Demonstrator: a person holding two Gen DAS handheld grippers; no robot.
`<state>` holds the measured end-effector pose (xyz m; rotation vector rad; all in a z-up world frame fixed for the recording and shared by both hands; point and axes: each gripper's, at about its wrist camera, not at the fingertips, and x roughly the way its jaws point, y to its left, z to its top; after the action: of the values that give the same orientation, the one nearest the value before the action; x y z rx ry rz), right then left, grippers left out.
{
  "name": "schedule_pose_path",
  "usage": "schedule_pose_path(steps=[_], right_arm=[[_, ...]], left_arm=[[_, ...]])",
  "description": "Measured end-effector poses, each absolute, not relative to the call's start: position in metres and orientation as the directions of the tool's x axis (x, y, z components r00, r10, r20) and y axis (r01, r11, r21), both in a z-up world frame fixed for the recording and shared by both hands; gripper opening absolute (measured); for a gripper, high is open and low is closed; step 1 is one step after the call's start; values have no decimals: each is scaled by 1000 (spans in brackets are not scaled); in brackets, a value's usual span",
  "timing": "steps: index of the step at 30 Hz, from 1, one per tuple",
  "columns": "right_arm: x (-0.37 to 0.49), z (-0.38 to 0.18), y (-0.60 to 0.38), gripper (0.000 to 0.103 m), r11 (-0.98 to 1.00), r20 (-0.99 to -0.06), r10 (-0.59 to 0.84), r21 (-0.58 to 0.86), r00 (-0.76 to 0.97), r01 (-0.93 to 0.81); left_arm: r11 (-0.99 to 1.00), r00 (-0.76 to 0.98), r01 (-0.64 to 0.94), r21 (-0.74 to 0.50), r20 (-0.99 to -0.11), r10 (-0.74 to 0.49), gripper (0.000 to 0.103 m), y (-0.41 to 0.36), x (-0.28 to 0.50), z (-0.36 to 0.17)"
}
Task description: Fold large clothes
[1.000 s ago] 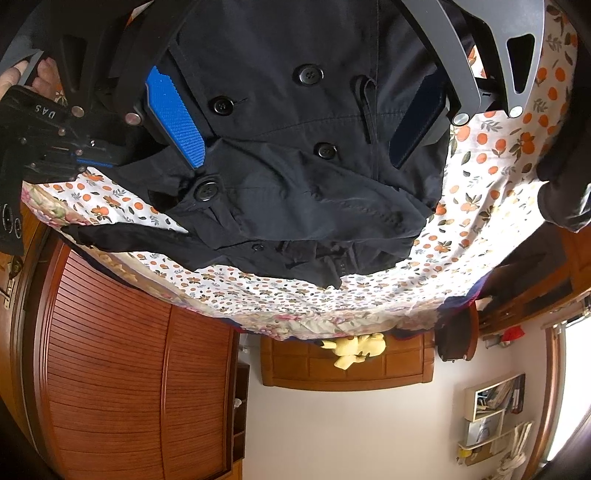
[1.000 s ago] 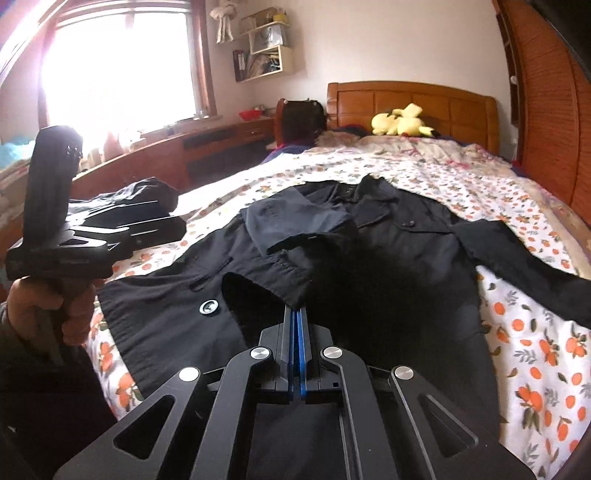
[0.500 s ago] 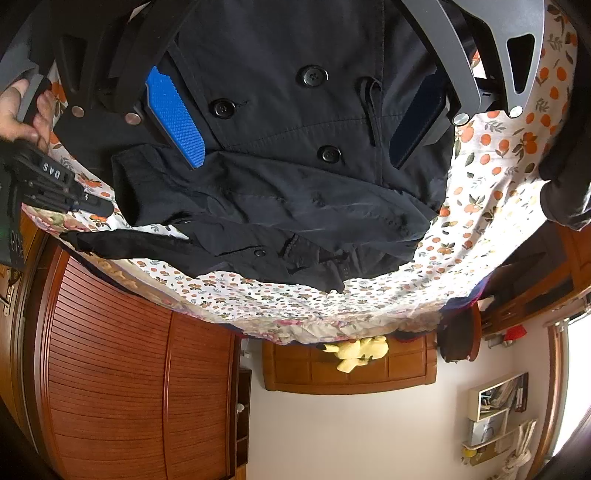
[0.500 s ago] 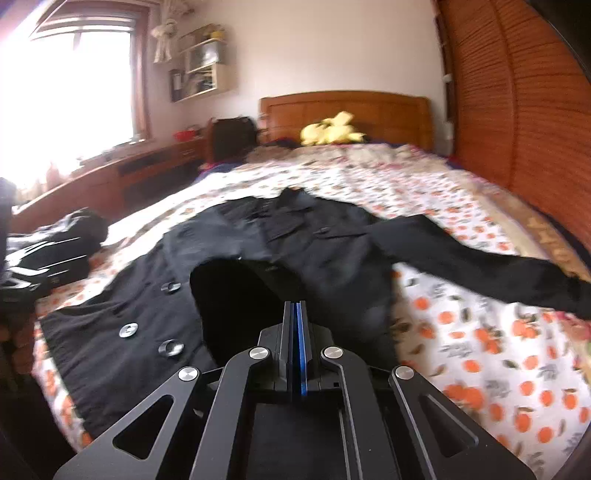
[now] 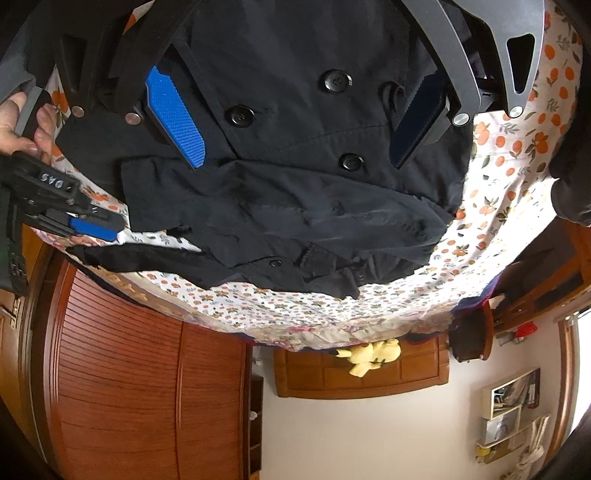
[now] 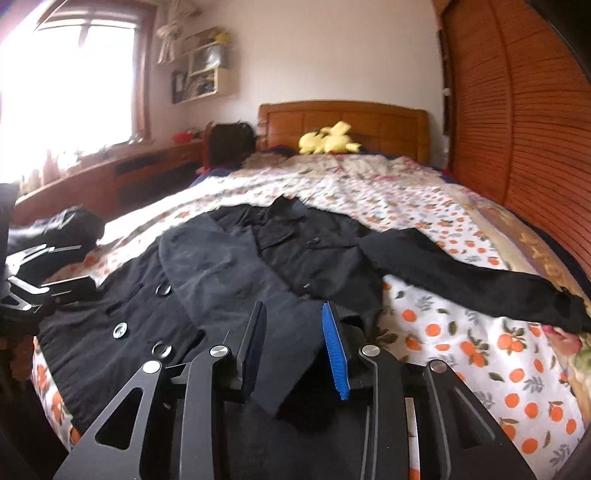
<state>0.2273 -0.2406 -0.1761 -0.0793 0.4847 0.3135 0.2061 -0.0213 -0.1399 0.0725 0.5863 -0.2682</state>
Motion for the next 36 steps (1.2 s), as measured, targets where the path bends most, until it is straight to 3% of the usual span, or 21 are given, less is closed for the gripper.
schedule_pose_path(steps=[12, 26, 36], right_arm=[[265, -229, -231, 30, 948, -668, 235, -3, 706, -318], [263, -229, -234, 30, 947, -662, 249, 12, 707, -322], [262, -228, -234, 30, 947, -654, 248, 8, 715, -321]], left_arm=[[947, 786, 321, 12, -562, -259, 101, -46, 194, -150], [937, 814, 344, 58, -516, -266, 101, -62, 192, -117], [941, 811, 337, 21, -514, -279, 101, -59, 236, -129]])
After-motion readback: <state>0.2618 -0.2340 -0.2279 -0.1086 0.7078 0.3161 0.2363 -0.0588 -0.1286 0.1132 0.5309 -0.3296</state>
